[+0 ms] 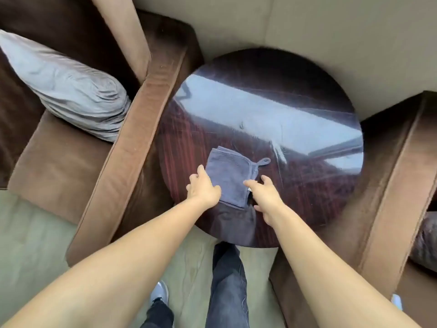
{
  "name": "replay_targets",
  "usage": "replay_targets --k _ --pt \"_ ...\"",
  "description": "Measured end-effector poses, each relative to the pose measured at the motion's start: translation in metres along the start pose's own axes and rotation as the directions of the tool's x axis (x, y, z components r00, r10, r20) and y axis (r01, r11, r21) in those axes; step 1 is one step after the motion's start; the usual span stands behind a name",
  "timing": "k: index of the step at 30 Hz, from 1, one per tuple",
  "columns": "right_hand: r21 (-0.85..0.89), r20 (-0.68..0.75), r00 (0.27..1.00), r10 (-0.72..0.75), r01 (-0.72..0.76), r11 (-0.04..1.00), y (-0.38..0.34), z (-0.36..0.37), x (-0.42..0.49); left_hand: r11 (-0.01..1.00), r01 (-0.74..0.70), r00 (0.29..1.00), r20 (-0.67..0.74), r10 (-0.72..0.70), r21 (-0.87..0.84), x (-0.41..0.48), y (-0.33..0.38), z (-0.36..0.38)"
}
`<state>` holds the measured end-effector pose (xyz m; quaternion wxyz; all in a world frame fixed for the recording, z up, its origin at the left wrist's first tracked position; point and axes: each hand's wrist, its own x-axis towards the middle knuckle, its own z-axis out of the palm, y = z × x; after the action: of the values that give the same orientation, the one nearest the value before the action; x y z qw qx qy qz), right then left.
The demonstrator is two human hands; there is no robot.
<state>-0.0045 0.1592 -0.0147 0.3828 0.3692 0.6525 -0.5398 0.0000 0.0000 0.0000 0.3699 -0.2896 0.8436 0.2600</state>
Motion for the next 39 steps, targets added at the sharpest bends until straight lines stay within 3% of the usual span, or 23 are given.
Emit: replay_targets --k 2,4,10,15,21,31,35,39 --pt "0.012 -0.109 0.994 -0.005 0.006 1.0 0.003 0.013 0.007 0.993 0.03 1.0 -0.006 -0.03 -0.112 0.01 -0.006 0.0" --pt "0.059 -0.119 0.993 0.01 -0.003 0.998 0.011 0.022 0.011 0.966 0.06 0.998 0.029 -0.054 -0.252 0.018 -0.014 -0.001" --pt "0.21 0.164 0.983 0.078 -0.112 0.971 0.013 0.046 -0.004 0.739 0.241 0.954 0.293 -0.062 -0.629 0.009 -0.038 -0.016" --pt "0.196 0.284 0.959 -0.018 -0.039 0.98 0.003 0.099 -0.065 0.53 0.275 0.961 0.239 -0.137 -0.802 -0.037 -0.111 -0.069" --pt "-0.017 0.499 0.857 -0.127 0.156 0.988 -0.007 0.23 -0.167 0.297 0.113 0.986 0.069 -0.154 -0.948 -0.137 -0.259 -0.146" --pt "-0.224 0.689 0.668 -0.279 0.563 0.796 0.062 0.489 -0.379 -0.057 -0.207 0.94 -0.183 -0.289 -0.977 -0.301 -0.533 -0.236" --pt "-0.207 0.754 0.61 -0.246 0.575 0.791 0.102 0.574 -0.439 -0.177 -0.279 0.909 -0.199 -0.366 -0.944 -0.346 -0.621 -0.258" --pt "-0.165 0.777 0.579 -0.246 0.565 0.809 0.109 0.643 -0.461 -0.232 -0.313 0.9 -0.209 -0.383 -0.921 -0.348 -0.683 -0.292"
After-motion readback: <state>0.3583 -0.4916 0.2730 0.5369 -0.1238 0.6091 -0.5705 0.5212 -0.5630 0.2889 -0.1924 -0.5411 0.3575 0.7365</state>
